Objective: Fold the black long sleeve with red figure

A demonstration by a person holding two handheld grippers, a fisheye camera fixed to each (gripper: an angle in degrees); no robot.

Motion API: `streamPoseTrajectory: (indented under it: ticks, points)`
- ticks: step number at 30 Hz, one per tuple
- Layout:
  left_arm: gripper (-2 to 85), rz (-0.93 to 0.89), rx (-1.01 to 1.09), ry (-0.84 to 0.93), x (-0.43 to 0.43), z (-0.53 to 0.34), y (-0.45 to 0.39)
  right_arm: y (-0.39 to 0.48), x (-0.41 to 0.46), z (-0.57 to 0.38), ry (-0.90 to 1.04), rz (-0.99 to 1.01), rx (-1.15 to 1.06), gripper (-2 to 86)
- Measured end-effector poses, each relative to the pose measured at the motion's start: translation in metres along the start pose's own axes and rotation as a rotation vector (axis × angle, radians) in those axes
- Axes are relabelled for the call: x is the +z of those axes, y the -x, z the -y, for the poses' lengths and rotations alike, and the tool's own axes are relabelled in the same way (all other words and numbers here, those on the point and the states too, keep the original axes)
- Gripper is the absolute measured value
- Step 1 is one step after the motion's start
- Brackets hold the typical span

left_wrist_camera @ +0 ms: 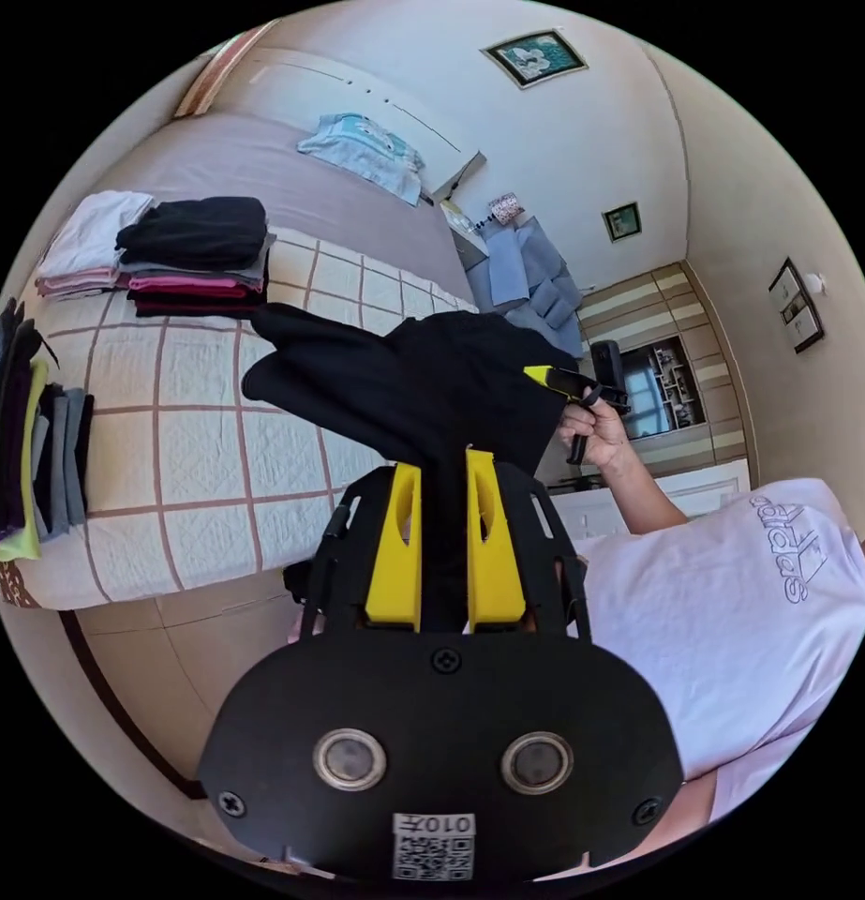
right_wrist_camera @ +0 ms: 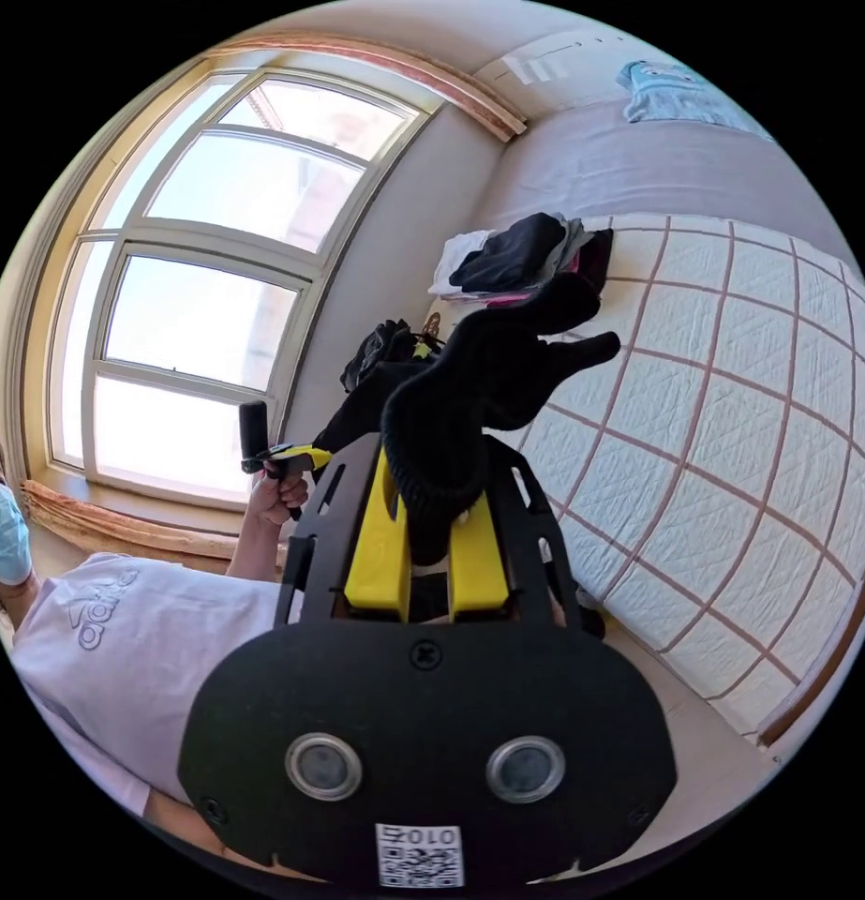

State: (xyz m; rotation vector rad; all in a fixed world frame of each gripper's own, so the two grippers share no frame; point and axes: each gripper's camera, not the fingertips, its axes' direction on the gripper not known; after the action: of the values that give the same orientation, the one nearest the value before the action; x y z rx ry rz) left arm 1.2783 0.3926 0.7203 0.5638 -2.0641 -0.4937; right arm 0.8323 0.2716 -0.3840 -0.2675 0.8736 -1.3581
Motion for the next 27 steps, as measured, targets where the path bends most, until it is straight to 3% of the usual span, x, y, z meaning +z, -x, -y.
streamPoseTrajectory:
  ticks: [5, 15, 22, 27]
  points:
    - [9.4, -0.005, -0.117, -0.073, -0.007, -0.059, -0.033, -0.005, 0.029, -0.027, 0.049, 0.039, -0.035, 6.8]
    - [9.4, 0.022, -0.226, -0.01, -0.035, -0.133, -0.065, -0.004, 0.133, -0.073, 0.203, 0.033, -0.025, 6.8]
    - [9.4, -0.015, -0.158, 0.048, -0.069, -0.103, -0.039, -0.005, 0.183, -0.05, 0.139, -0.011, 0.041, 7.0]
    - [9.3, -0.063, -0.049, 0.133, -0.113, -0.029, 0.021, -0.012, 0.229, 0.002, 0.062, -0.033, 0.148, 7.0]
